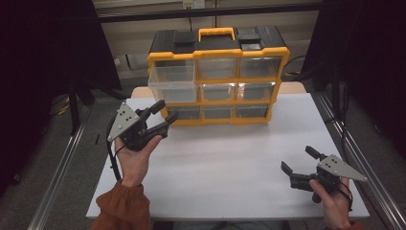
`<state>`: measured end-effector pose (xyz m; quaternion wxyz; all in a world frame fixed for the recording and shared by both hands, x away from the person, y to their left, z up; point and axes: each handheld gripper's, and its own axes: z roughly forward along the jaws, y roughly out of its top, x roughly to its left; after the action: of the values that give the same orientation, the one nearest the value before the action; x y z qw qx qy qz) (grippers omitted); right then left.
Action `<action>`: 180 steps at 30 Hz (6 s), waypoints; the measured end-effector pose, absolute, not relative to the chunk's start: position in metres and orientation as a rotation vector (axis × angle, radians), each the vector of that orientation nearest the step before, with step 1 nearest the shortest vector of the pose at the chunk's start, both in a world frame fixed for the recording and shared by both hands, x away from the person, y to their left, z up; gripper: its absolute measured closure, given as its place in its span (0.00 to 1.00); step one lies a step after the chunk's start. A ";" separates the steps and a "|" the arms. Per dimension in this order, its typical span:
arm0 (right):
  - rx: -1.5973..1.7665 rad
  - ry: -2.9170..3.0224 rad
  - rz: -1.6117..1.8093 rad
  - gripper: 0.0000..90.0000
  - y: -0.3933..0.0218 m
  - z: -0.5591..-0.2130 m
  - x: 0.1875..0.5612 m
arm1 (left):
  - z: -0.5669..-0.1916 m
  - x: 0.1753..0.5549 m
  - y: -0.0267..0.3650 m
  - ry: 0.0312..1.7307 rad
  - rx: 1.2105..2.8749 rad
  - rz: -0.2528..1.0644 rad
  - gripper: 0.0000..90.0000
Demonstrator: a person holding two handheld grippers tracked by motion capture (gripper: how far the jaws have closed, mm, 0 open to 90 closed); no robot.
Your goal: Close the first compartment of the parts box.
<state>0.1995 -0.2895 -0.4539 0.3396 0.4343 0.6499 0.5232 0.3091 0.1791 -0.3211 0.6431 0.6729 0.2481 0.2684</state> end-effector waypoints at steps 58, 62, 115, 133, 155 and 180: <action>1.116 1.718 1.373 0.01 -0.288 -0.454 0.200 | -0.350 0.352 0.172 0.669 1.570 0.622 1.00; 1.116 1.714 1.370 0.01 -0.288 -0.454 0.200 | -0.350 0.355 0.174 0.677 1.558 0.616 1.00; 1.104 1.716 1.386 0.00 -0.288 -0.454 0.199 | -0.350 0.369 0.171 0.713 1.520 0.621 1.00; 1.105 1.719 1.386 0.00 -0.288 -0.454 0.199 | -0.349 0.375 0.170 0.724 1.516 0.630 1.00; 1.105 1.717 1.388 0.00 -0.288 -0.454 0.199 | -0.347 0.383 0.167 0.734 1.519 0.645 1.00; 1.106 1.714 1.389 0.00 -0.288 -0.454 0.199 | -0.346 0.390 0.165 0.736 1.521 0.671 1.00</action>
<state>0.1991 -0.2884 -0.4539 0.3305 0.4230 0.6554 0.5314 0.3904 0.1650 -0.3460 0.6147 0.6599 0.3193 0.2911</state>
